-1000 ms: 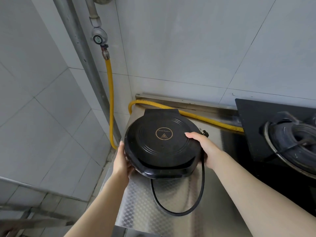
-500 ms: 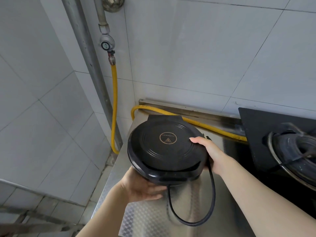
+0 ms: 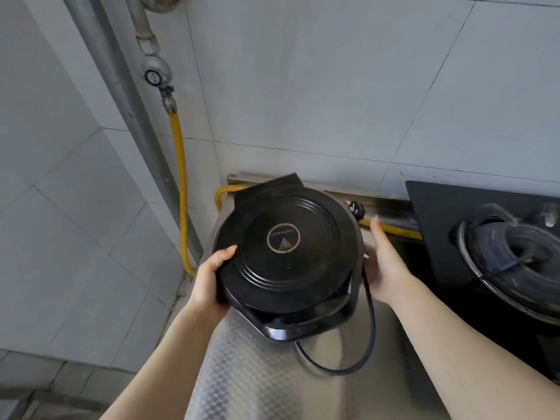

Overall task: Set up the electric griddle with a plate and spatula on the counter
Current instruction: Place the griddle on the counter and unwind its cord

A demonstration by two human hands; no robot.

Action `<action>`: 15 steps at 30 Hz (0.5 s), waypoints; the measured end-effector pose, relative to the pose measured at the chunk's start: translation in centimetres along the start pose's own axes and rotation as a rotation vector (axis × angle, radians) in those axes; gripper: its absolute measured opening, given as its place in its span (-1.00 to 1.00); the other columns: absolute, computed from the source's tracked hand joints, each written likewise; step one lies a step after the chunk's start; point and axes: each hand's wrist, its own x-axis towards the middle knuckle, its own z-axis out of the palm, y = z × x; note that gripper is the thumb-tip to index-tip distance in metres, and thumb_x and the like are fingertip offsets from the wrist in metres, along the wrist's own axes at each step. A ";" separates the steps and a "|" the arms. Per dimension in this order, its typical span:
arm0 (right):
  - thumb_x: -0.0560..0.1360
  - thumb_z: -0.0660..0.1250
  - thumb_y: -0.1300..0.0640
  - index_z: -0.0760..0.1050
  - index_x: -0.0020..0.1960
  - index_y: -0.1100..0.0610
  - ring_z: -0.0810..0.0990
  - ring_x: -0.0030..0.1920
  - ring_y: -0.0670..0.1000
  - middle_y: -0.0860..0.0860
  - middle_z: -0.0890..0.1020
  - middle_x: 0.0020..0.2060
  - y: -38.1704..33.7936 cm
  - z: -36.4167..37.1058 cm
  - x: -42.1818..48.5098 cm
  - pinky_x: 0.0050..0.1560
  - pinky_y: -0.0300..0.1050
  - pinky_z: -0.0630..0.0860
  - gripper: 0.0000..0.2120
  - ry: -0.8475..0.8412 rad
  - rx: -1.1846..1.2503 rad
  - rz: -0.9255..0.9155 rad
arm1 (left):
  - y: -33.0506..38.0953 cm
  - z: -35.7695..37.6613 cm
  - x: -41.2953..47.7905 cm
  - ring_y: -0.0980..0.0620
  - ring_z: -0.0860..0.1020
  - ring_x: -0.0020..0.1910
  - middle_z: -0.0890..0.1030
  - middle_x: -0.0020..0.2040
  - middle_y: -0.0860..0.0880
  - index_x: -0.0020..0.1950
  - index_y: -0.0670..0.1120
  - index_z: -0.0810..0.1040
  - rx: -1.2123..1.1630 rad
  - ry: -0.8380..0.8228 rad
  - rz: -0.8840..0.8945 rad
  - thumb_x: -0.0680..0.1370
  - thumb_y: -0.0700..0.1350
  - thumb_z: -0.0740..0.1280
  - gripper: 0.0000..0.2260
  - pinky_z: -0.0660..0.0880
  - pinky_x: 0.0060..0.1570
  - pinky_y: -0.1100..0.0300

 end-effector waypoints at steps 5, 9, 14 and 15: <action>0.55 0.30 0.11 0.52 -0.14 0.20 0.65 -0.42 0.04 0.16 0.68 -0.37 2.0 0.9 -0.3 -0.43 -0.17 0.58 -0.83 0.024 -0.140 0.072 | 3.1 2.6 0.1 -0.11 0.66 0.02 0.69 0.07 -0.10 0.09 -0.06 0.67 -0.058 -0.021 0.108 0.36 0.00 0.41 -0.67 0.57 -0.03 0.04; 0.53 0.26 0.22 0.51 -0.17 0.18 0.51 -0.61 -0.10 0.09 0.63 -0.53 3.5 3.7 -0.1 -0.60 -0.33 0.40 -0.88 -0.091 -0.241 0.169 | 4.6 4.7 -0.2 -0.12 0.64 0.03 0.68 0.10 -0.09 0.24 -0.06 0.57 -0.079 -0.030 0.140 0.37 0.02 0.40 -0.55 0.55 0.05 0.01; 0.53 0.27 0.28 0.61 -0.29 0.20 0.62 -0.50 -0.01 0.07 0.66 -0.46 3.5 6.5 -0.6 -0.44 -0.20 0.56 -0.75 -0.235 -0.013 0.141 | 4.5 5.6 -0.6 -0.12 0.63 0.02 0.67 0.11 -0.09 0.27 -0.06 0.54 -0.069 -0.034 0.139 0.37 0.04 0.39 -0.52 0.54 0.09 -0.01; 0.53 0.28 0.27 0.63 -0.34 0.18 0.63 -0.51 -0.01 0.06 0.67 -0.46 3.5 6.8 -0.7 -0.43 -0.18 0.57 -0.70 -0.248 -0.045 0.123 | 4.3 5.5 -0.6 -0.12 0.64 0.01 0.66 0.12 -0.09 0.27 -0.06 0.54 -0.072 -0.031 0.138 0.36 0.04 0.39 -0.51 0.55 0.07 0.00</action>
